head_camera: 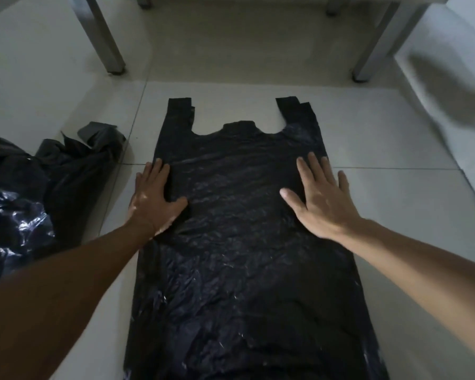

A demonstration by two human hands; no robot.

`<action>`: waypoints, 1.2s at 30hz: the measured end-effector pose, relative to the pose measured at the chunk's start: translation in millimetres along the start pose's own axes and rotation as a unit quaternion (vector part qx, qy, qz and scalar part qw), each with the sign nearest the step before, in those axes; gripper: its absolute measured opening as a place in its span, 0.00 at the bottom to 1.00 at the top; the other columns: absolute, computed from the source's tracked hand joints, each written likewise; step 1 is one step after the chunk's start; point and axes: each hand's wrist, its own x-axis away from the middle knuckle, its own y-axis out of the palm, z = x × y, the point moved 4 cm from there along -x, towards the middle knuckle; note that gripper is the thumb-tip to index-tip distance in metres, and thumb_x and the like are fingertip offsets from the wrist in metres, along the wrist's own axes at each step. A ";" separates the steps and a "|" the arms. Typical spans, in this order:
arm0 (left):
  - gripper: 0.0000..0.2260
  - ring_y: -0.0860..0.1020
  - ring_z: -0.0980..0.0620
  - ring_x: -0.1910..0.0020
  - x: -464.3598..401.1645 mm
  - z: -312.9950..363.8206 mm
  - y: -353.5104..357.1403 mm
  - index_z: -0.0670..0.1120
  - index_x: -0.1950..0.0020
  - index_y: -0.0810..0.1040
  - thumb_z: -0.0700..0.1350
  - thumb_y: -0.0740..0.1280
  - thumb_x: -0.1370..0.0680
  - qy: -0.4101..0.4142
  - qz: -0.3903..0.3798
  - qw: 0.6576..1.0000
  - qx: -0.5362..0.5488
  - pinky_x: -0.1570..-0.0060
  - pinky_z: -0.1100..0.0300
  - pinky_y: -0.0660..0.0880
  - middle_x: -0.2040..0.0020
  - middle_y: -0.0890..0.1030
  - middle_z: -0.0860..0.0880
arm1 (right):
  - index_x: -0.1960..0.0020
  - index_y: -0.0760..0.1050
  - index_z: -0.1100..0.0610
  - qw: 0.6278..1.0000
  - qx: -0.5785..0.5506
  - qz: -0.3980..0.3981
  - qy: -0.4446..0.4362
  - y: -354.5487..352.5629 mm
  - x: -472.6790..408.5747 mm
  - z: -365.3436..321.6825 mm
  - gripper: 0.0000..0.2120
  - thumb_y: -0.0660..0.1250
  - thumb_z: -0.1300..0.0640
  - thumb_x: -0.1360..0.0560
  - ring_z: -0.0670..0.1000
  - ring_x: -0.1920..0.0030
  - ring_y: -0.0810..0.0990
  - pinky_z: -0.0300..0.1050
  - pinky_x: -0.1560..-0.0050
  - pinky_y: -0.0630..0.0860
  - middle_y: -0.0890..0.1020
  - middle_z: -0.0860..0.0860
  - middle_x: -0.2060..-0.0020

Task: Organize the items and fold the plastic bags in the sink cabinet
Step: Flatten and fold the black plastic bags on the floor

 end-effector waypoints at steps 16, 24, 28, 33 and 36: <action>0.37 0.41 0.46 0.22 169.4 100.7 33.1 0.44 0.21 0.48 0.64 0.41 0.24 0.190 -0.083 0.957 -0.205 0.25 0.44 0.39 0.21 0.45 0.44 | 0.21 0.52 0.49 0.999 0.053 -0.003 -0.002 35.2 139.5 -12.2 0.37 0.39 0.32 0.25 0.61 0.22 0.47 0.65 0.25 0.48 0.52 0.55 0.21; 0.37 0.37 0.46 0.23 201.1 57.1 54.5 0.46 0.21 0.41 0.68 0.37 0.23 0.149 -0.090 0.953 -0.248 0.26 0.40 0.39 0.21 0.39 0.44 | 0.21 0.51 0.48 0.997 0.073 -0.013 0.005 52.9 156.6 -21.1 0.37 0.42 0.31 0.24 0.62 0.22 0.47 0.68 0.26 0.46 0.51 0.55 0.21; 0.38 0.37 0.46 0.23 206.6 53.2 49.2 0.46 0.21 0.42 0.68 0.38 0.23 0.145 -0.083 0.958 -0.232 0.26 0.40 0.39 0.21 0.39 0.44 | 0.21 0.53 0.50 0.997 0.078 -0.009 0.001 55.7 166.1 -25.7 0.38 0.43 0.30 0.24 0.62 0.22 0.50 0.69 0.27 0.49 0.54 0.56 0.21; 0.38 0.38 0.45 0.23 220.9 53.4 48.4 0.46 0.21 0.42 0.69 0.38 0.23 0.153 -0.087 0.959 -0.222 0.26 0.40 0.41 0.21 0.39 0.44 | 0.21 0.55 0.53 0.997 0.076 0.006 -0.018 50.9 180.5 -31.0 0.39 0.45 0.30 0.24 0.63 0.23 0.53 0.70 0.28 0.51 0.56 0.58 0.22; 0.39 0.38 0.45 0.23 228.8 52.7 50.3 0.45 0.21 0.42 0.69 0.38 0.23 0.171 -0.095 0.954 -0.228 0.26 0.39 0.42 0.21 0.40 0.43 | 0.21 0.53 0.52 0.996 0.079 -0.006 -0.039 56.6 192.6 -35.2 0.40 0.43 0.29 0.25 0.62 0.22 0.52 0.69 0.27 0.51 0.55 0.57 0.21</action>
